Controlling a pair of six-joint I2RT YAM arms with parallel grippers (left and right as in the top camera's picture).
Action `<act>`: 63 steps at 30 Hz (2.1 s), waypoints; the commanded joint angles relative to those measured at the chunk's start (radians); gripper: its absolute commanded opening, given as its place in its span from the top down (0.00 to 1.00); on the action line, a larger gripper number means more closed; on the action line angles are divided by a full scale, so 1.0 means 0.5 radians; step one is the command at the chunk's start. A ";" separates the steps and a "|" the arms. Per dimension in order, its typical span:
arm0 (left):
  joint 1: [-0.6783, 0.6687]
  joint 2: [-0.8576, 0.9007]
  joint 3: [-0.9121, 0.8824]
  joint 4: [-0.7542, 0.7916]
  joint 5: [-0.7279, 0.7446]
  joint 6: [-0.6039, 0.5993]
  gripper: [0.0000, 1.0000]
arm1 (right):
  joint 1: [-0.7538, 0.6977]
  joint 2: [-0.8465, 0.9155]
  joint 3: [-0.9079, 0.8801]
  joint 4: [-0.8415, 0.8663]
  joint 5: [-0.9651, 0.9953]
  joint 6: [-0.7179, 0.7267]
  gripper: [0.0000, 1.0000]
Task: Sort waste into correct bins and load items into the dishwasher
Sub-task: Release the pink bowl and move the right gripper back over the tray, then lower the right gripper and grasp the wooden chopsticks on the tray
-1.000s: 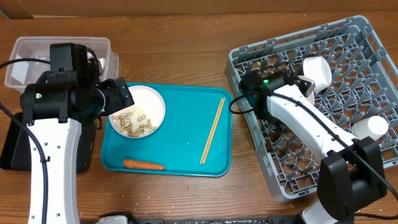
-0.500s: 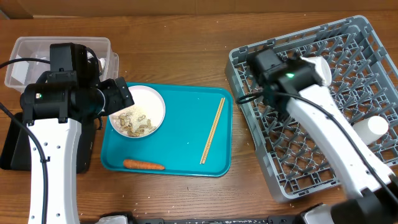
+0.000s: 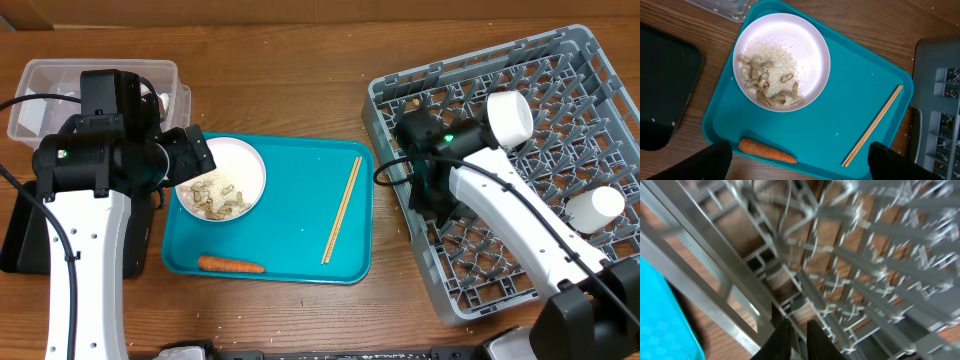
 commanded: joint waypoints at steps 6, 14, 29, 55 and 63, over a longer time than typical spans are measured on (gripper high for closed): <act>0.009 -0.021 0.041 -0.005 -0.005 0.054 0.11 | -0.001 0.002 -0.120 0.261 -0.667 -0.332 0.86; 0.009 -0.021 0.041 -0.006 -0.005 0.054 0.11 | -0.001 0.002 -0.120 0.310 -0.690 -0.360 0.85; 0.009 -0.021 0.041 -0.021 -0.005 0.069 0.10 | 0.038 -0.042 0.642 0.151 -0.583 -0.322 0.60; 0.009 -0.021 0.041 -0.027 -0.005 0.069 0.10 | 0.480 0.635 0.347 0.520 -0.638 0.137 0.59; 0.009 -0.021 0.041 -0.027 -0.005 0.069 0.10 | 0.481 0.780 0.340 0.526 -0.624 0.177 0.60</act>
